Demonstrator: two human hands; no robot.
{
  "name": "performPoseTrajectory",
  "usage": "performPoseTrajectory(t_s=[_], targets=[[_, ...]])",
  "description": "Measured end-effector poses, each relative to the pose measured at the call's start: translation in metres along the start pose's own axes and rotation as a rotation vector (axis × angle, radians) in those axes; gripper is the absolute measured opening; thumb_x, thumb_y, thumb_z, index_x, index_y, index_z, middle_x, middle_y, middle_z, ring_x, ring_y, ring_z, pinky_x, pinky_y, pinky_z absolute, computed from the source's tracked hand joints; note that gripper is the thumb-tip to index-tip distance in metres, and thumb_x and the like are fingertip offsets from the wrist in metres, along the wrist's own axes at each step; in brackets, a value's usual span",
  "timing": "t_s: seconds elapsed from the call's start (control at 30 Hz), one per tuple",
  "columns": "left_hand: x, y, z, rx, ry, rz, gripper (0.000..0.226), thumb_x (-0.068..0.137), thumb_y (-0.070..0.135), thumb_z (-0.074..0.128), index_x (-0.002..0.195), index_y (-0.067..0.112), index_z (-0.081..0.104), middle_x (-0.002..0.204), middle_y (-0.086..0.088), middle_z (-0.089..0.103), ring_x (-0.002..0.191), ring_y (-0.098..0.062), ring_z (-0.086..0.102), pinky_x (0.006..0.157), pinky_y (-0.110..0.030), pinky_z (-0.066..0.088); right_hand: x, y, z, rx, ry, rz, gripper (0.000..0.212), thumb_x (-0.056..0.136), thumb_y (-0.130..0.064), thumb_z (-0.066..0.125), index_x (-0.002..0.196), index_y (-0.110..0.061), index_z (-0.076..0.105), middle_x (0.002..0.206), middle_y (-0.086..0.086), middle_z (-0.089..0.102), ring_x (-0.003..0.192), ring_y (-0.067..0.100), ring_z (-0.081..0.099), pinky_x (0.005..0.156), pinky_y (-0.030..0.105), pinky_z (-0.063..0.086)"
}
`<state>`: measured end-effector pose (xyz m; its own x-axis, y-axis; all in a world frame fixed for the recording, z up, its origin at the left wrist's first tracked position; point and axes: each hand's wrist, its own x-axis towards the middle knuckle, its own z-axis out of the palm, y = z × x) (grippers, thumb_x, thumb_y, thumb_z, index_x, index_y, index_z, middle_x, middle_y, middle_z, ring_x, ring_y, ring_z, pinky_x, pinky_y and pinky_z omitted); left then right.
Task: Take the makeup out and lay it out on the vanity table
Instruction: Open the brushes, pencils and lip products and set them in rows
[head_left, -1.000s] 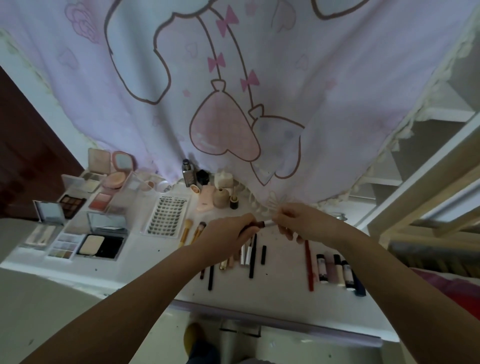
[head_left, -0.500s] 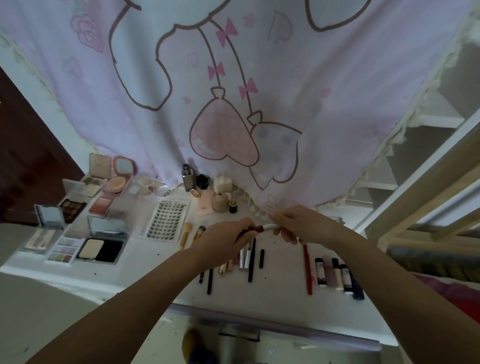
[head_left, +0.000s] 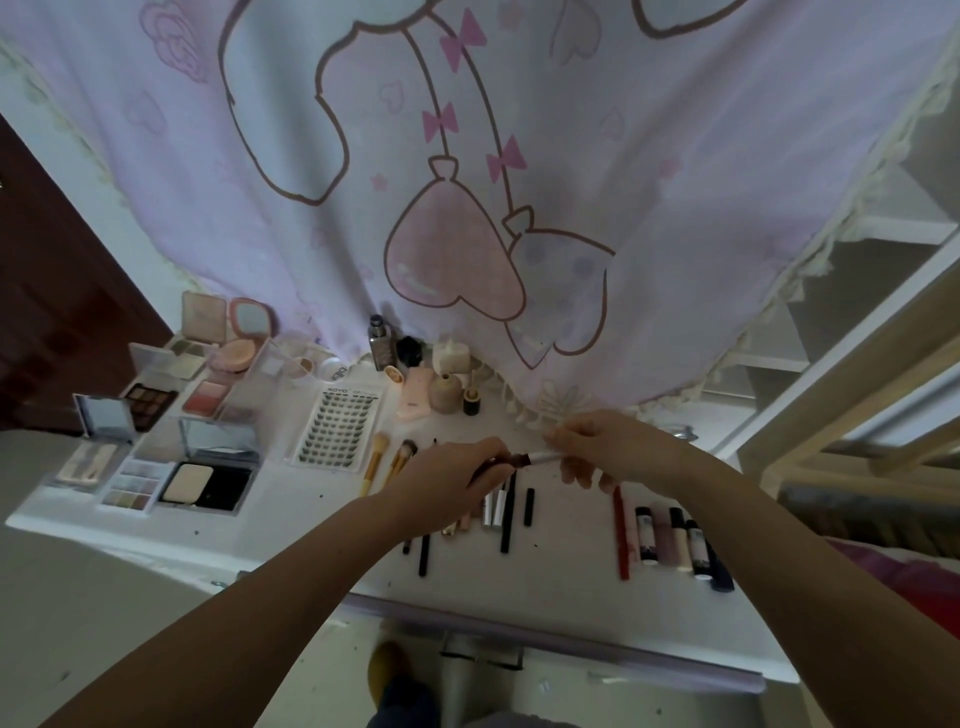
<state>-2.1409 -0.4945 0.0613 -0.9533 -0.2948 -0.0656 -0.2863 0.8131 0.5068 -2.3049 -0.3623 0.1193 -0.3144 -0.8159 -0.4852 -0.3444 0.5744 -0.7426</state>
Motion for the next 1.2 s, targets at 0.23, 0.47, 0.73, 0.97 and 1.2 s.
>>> performPoseTrajectory(t_s=[0.23,0.47,0.73,0.97,1.2], targets=[[-0.004,-0.016,0.002,-0.056,-0.032,-0.045,0.019,0.099,0.035,0.040,0.108,0.023,0.053,0.064,0.012,0.051,0.050,-0.002,0.046,0.050,-0.017,0.037,-0.003,0.019,-0.013,0.062,0.081,0.002,0.029,0.095,-0.030,0.053,0.069,-0.017,0.056,0.061,-0.008,0.058,0.050,0.002,0.047,0.050,0.016,0.038],[-0.014,-0.046,0.020,0.025,-0.083,-0.193,0.021,0.099,0.036,0.038,0.110,0.023,0.051,0.070,0.011,0.050,0.061,-0.008,0.051,0.057,-0.024,0.042,-0.017,0.078,-0.012,0.321,0.113,0.184,0.014,0.094,-0.023,0.055,0.088,-0.011,0.060,0.075,-0.003,0.065,0.056,0.001,0.055,0.049,0.015,0.040],[0.025,0.008,0.080,-0.568,-0.165,-0.495,0.010,0.098,0.017,0.042,0.105,0.014,0.049,0.086,-0.001,0.061,0.072,-0.010,0.057,0.058,-0.017,0.047,-0.025,0.131,0.037,0.975,0.173,0.401,0.016,0.092,-0.012,0.057,0.106,-0.009,0.063,0.096,0.006,0.068,0.090,0.017,0.066,0.063,0.030,0.056],[0.068,0.030,0.119,-0.120,-0.095,-0.536,0.024,0.090,0.034,0.047,0.096,0.014,0.059,0.096,-0.006,0.064,0.094,-0.025,0.061,0.083,-0.038,0.050,-0.007,0.130,0.068,0.813,0.257,0.490,0.018,0.099,-0.017,0.045,0.114,-0.008,0.048,0.100,0.006,0.071,0.090,0.020,0.067,0.065,0.031,0.054],[0.078,0.015,0.135,0.268,-0.102,-0.467,0.044,0.094,0.046,0.041,0.118,0.013,0.056,0.128,-0.010,0.049,0.123,-0.028,0.039,0.103,-0.040,0.030,0.029,0.130,0.091,0.240,0.320,0.494,0.022,0.097,-0.031,0.044,0.101,-0.009,0.047,0.086,0.003,0.060,0.071,0.013,0.053,0.062,0.028,0.047]])
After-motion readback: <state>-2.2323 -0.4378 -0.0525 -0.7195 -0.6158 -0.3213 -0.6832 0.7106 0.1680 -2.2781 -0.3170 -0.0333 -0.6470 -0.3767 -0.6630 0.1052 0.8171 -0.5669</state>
